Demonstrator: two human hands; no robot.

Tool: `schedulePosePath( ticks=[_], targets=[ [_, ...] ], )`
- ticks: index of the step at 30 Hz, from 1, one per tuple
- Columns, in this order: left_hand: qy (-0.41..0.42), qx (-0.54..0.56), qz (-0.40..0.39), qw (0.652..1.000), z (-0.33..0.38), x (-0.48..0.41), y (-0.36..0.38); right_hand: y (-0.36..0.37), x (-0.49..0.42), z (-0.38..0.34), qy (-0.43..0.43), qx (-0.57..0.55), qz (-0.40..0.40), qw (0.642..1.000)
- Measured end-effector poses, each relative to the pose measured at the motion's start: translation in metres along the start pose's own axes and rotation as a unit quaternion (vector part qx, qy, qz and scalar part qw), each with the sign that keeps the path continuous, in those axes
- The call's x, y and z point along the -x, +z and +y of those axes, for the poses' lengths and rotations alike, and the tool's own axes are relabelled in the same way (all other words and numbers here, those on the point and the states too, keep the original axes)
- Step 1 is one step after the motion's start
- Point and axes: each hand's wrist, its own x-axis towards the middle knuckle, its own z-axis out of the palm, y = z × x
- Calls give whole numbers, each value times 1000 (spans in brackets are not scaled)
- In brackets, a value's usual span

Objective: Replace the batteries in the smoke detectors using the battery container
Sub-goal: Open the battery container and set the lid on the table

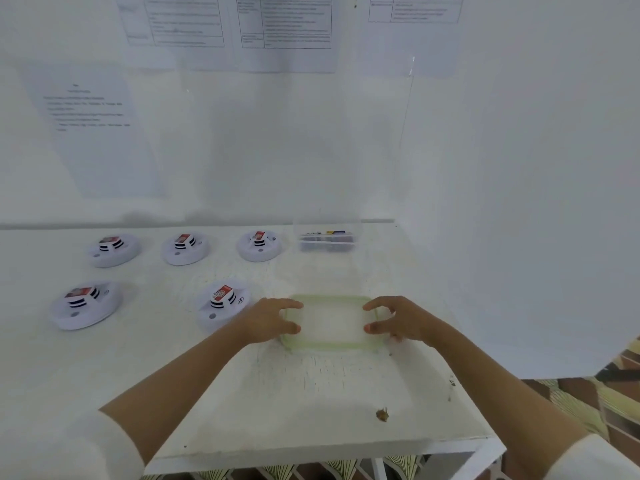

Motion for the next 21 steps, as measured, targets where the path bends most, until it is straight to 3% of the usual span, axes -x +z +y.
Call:
schedulePosePath(
  ticks=[5, 21],
  targets=[
    [-14, 27, -1, 1000, -1, -2, -2, 3, -8, 0, -7, 25, 31, 999],
    [-4, 42, 22, 999, 4, -12, -4, -8, -24, -3, -2, 4, 16, 1000]
  ],
)
